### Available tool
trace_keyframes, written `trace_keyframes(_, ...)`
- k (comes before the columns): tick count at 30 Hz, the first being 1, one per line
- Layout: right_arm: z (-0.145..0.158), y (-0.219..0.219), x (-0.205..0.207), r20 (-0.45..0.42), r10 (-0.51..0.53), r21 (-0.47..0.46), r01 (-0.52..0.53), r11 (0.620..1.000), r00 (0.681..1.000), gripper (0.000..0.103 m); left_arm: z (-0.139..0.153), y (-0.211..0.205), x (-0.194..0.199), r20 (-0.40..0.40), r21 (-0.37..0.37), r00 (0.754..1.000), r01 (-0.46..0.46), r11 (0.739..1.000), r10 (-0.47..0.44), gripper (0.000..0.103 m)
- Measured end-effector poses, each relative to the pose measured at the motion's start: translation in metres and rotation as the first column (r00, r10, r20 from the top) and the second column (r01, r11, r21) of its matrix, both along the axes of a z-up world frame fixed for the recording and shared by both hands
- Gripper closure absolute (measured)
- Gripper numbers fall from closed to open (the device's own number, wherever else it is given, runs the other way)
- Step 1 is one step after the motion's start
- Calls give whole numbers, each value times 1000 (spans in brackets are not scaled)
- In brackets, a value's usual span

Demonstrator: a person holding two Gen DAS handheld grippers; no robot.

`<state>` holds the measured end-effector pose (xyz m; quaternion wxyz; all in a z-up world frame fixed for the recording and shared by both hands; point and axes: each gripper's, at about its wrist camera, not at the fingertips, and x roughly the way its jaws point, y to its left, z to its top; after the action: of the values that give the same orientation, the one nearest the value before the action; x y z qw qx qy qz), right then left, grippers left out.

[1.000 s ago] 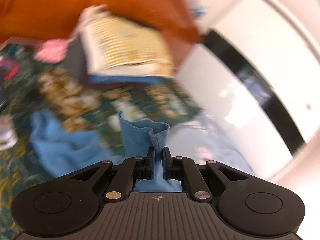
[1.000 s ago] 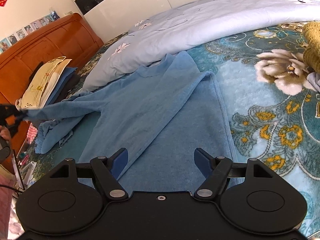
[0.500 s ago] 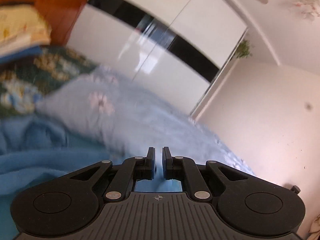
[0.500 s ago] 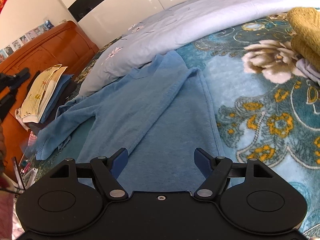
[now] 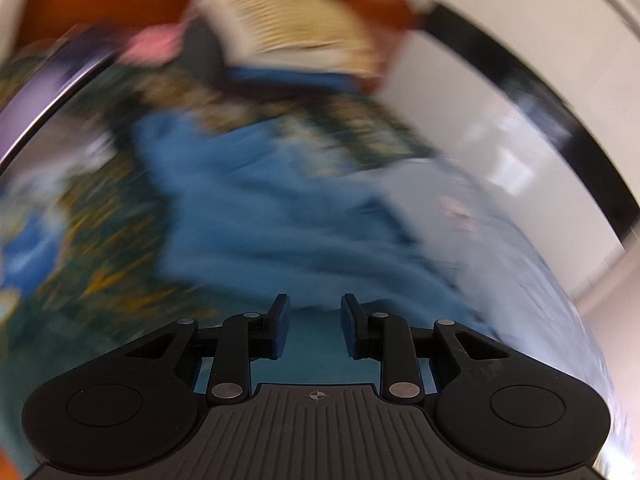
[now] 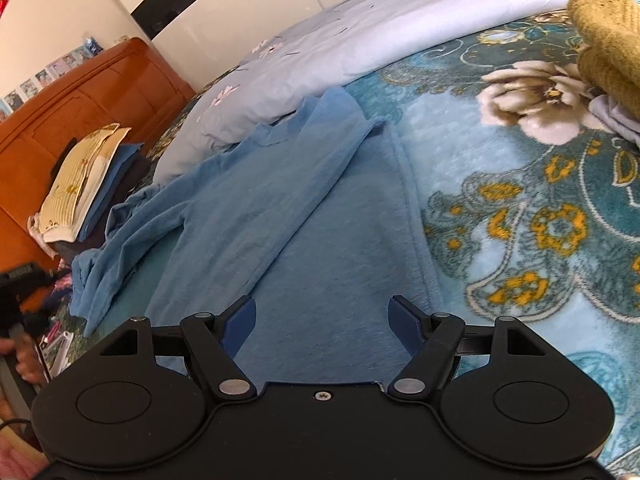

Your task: Fold clothes

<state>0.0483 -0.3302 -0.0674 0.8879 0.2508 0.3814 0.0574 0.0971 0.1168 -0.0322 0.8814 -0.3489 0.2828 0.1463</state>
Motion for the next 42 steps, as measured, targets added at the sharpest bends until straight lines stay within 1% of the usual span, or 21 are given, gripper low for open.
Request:
trace_keyframes(1,0,2,1,-1,5,-2,-5,1000,1000,30,-7,9,-3,-15,-37,999,-30,999,29,80)
trace_keyframes(3,0,5,3,-1,16,-8,-16,1000,1000,30,-15,20,-8,-23,-78,997,-69,995,67,73)
trace_keyframes(4,1,6,4,-1,22,-13,-22,1000,1000,30,-18,23,-10,-20,-91,996,-83,992,81,64)
trace_keyframes(5,1,7,5,-1,27,-17,-27,1000,1000,30,-20,27,-13,-17,-103,995,-97,990,95,58)
trace_keyframes(9,2,13,7,-7,40,-32,-41,999,999,30,-25,41,-12,17,-167,985,-169,971,174,51)
trace_keyframes(10,2,14,8,-9,43,-34,-44,998,999,30,-28,45,-12,6,-208,979,-199,958,204,50)
trace_keyframes(13,1,17,9,-17,49,-46,-49,998,999,28,-38,56,-9,-42,-316,958,-283,906,285,51)
trace_keyframes(14,1,18,9,-18,50,-50,-51,997,999,27,-42,60,-8,-65,-341,950,-310,887,307,54)
trace_keyframes(17,2,21,11,-24,54,-62,-56,997,998,27,-49,63,-6,-72,-371,926,-369,852,370,57)
trace_keyframes(20,2,24,13,-28,63,-72,-65,995,998,26,-52,65,-2,-77,-388,907,-411,825,415,57)
trace_keyframes(22,2,27,14,-29,72,-78,-74,994,997,26,-54,68,0,-77,-414,890,-438,798,449,57)
trace_keyframes(26,2,32,15,-30,87,-89,-90,992,996,25,-58,75,3,-72,-468,867,-466,751,493,57)
trace_keyframes(27,2,33,15,-30,90,-92,-92,991,995,25,-58,76,3,-69,-479,863,-468,743,500,59)
trace_keyframes(29,2,34,15,-31,93,-94,-95,991,995,25,-60,77,3,-76,-484,860,-474,736,504,73)
trace_keyframes(30,2,34,15,-31,93,-94,-95,991,995,25,-61,77,3,-80,-486,859,-477,732,506,76)
trace_keyframes(32,2,33,15,-31,91,-92,-94,991,995,25,-64,77,1,-84,-488,857,-480,729,508,89)
trace_keyframes(34,2,33,15,-31,91,-91,-93,991,995,25,-66,79,-1,-81,-495,863,-469,732,498,97)
trace_keyframes(36,3,33,15,-31,93,-91,-95,991,995,25,-64,79,-4,-61,-501,873,-447,741,485,99)
trace_keyframes(38,4,33,14,-29,95,-88,-97,991,995,25,-55,78,-4,-18,-481,888,-410,775,459,99)
trace_keyframes(41,5,31,13,-25,93,-79,-94,992,995,25,-30,75,0,95,-455,916,-309,835,391,100)
trace_keyframes(42,6,31,12,-21,91,-75,-93,993,996,25,-17,72,4,144,-430,923,-266,863,357,100)
